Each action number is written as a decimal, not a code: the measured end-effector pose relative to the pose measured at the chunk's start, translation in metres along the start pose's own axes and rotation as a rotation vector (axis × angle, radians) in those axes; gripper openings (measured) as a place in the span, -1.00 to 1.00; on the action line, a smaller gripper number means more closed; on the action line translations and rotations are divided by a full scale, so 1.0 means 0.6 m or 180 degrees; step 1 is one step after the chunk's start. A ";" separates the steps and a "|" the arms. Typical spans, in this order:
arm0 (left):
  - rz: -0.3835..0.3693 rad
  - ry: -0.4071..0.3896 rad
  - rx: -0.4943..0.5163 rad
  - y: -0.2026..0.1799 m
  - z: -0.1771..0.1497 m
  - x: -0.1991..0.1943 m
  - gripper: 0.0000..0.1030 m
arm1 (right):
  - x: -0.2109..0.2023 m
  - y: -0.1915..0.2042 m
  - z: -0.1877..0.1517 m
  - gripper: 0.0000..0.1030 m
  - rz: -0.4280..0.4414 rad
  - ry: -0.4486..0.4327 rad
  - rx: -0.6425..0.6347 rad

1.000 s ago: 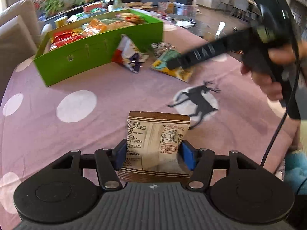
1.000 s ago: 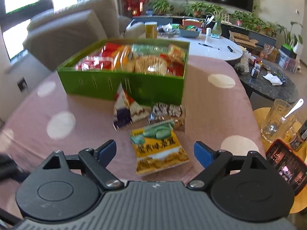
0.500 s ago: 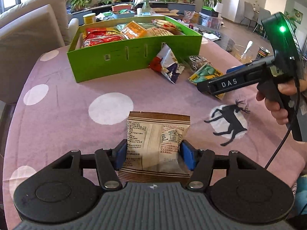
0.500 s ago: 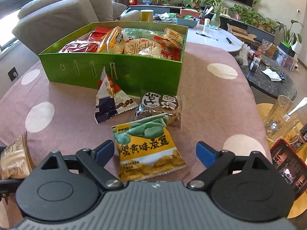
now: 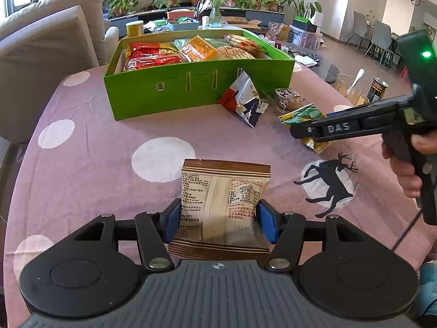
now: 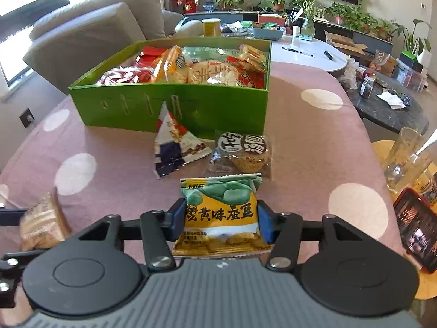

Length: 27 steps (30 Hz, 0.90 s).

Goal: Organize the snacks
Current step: 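Grasp the brown-and-white bag with the left tool while the right grasps the yellow-green bean bag, then carry both bags into the green box and open both tools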

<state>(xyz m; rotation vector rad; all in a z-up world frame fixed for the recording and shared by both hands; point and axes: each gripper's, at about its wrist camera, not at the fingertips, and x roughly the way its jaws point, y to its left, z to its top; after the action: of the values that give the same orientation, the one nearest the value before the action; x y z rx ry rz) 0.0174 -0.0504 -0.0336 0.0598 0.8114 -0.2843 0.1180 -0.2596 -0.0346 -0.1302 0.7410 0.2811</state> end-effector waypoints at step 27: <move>-0.0022 -0.0537 -0.0064 0.024 0.145 -0.055 0.07 | -0.093 0.028 0.111 0.45 0.0253 -0.0789 0.0165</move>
<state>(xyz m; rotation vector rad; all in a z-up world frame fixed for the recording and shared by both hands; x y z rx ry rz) 0.0611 -0.0432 0.0495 0.0141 0.6468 -0.2837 0.1167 -0.2410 0.0520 -0.0159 0.5075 0.3465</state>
